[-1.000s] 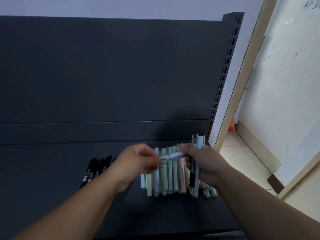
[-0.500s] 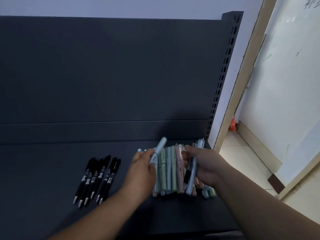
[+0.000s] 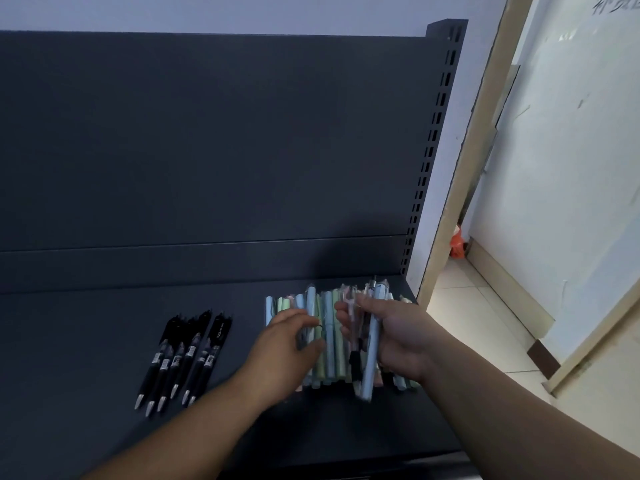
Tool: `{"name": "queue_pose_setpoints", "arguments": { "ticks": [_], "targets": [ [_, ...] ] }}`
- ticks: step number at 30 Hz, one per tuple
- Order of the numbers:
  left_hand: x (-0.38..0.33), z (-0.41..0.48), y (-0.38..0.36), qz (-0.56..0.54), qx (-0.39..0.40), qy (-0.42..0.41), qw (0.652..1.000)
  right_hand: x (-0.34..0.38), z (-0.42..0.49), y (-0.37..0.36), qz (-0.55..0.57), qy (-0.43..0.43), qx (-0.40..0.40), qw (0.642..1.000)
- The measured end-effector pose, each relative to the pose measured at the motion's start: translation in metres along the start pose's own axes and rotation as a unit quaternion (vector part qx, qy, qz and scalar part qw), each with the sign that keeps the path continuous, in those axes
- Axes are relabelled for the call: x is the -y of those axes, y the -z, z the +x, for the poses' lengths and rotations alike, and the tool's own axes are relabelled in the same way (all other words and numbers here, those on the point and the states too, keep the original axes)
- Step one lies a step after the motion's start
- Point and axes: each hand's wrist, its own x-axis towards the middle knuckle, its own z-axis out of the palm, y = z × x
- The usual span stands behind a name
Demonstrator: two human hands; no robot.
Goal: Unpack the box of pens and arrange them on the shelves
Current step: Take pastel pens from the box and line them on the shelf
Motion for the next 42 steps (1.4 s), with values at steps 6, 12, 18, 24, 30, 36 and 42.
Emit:
{"name": "queue_pose_setpoints", "arguments": {
  "ticks": [6, 12, 18, 24, 30, 36, 42],
  "targets": [
    [-0.008, 0.003, 0.008, 0.011, -0.042, 0.004, 0.999, 0.0, -0.003, -0.005, 0.005, 0.017, 0.01, 1.0],
    [-0.038, -0.005, 0.005, -0.001, 0.041, 0.033, 0.999, 0.0, 0.002, -0.011, 0.04, 0.032, -0.005, 0.999],
    [-0.044, -0.001, 0.011, -0.159, 0.124, 0.149, 0.968, 0.003, 0.0, -0.014, 0.012, 0.027, 0.003, 1.0],
    [-0.025, 0.005, 0.017, -0.14, 0.031, 0.146, 0.979, 0.019, -0.003, -0.008, -0.24, 0.045, -0.11, 0.964],
    [-0.003, 0.006, 0.018, -0.131, -0.039, 0.157, 0.978, 0.025, 0.003, 0.007, -0.355, 0.048, -0.164, 0.919],
    [0.003, 0.005, 0.011, -0.119, -0.02, 0.162, 0.979, 0.006, 0.013, 0.01, -0.429, 0.134, -0.189, 0.873],
    [0.004, 0.007, 0.01, -0.108, -0.02, 0.164, 0.98, -0.004, 0.002, 0.011, -0.643, 0.195, -0.168, 0.721]
  ]
}}
